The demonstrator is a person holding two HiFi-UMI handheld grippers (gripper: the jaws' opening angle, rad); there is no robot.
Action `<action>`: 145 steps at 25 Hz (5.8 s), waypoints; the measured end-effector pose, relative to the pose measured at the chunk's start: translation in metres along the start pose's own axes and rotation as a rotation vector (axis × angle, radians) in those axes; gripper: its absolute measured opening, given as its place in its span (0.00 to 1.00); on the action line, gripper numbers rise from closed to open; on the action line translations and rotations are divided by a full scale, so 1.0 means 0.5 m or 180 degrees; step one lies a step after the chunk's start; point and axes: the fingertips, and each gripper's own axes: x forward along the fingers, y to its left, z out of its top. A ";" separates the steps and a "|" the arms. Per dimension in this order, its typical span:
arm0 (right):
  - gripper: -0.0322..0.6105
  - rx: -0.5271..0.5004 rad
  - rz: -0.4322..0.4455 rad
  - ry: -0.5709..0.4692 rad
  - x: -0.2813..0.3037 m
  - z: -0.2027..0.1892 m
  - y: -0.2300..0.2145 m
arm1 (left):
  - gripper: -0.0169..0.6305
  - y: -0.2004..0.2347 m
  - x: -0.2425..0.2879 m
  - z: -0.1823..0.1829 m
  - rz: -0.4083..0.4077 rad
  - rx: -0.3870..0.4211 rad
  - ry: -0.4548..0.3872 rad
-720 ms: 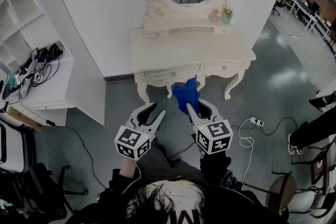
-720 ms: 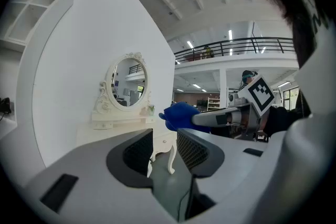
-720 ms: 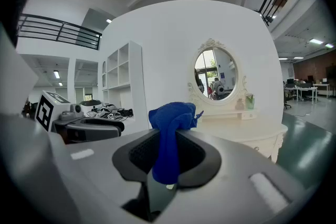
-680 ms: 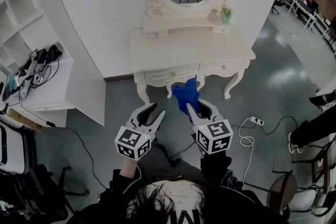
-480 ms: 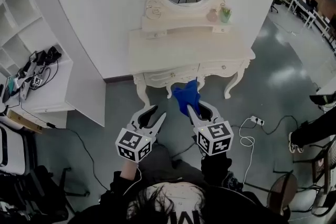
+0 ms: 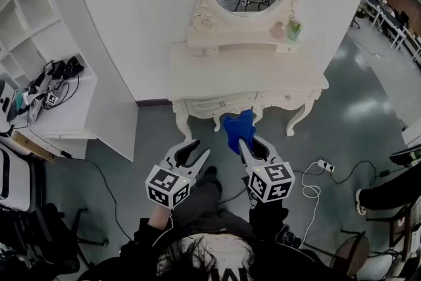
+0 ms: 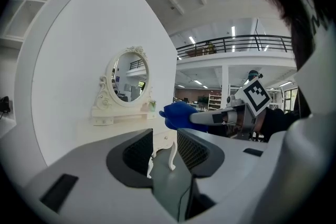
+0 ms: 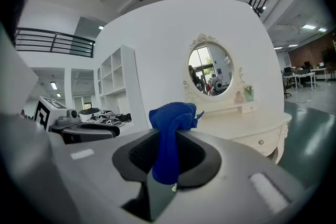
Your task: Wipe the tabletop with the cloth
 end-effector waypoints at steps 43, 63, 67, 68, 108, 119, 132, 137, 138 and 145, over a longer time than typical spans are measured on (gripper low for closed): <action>0.19 -0.0379 0.0108 0.0831 0.844 0.172 -0.256 | 0.25 0.703 0.446 0.063 0.0080 -0.0490 0.0073; 0.19 -0.0441 0.0995 0.1402 1.241 0.073 -0.307 | 0.25 0.739 0.448 0.117 0.1412 -0.0464 0.0108; 0.19 -0.0603 0.0881 0.1543 1.263 0.032 -0.355 | 0.25 0.738 0.453 0.112 0.1490 -0.0447 0.0224; 0.19 -0.0614 0.0827 0.1540 1.262 0.029 -0.376 | 0.25 0.736 0.455 0.112 0.1499 -0.0441 0.0249; 0.19 -0.0235 -0.0613 0.1260 0.922 0.141 -1.081 | 0.25 0.543 0.787 0.172 0.0864 -0.0223 0.0375; 0.19 -0.0308 0.0293 0.1226 0.975 0.113 -0.655 | 0.25 0.641 0.627 0.147 0.1038 -0.0353 0.0242; 0.19 -0.0727 0.1320 0.1662 1.089 -0.055 -0.181 | 0.25 0.767 0.419 0.057 0.1361 -0.0575 0.0244; 0.19 -0.0988 0.1574 0.1841 1.148 -0.138 -0.061 | 0.25 0.796 0.354 0.034 0.1519 -0.0672 0.0251; 0.19 -0.1022 0.1593 0.1871 1.159 -0.153 -0.046 | 0.25 0.798 0.343 0.030 0.1542 -0.0690 0.0254; 0.19 -0.1113 0.1431 0.2178 1.207 -0.253 -0.032 | 0.25 0.807 0.280 -0.008 0.1677 -0.0734 0.0347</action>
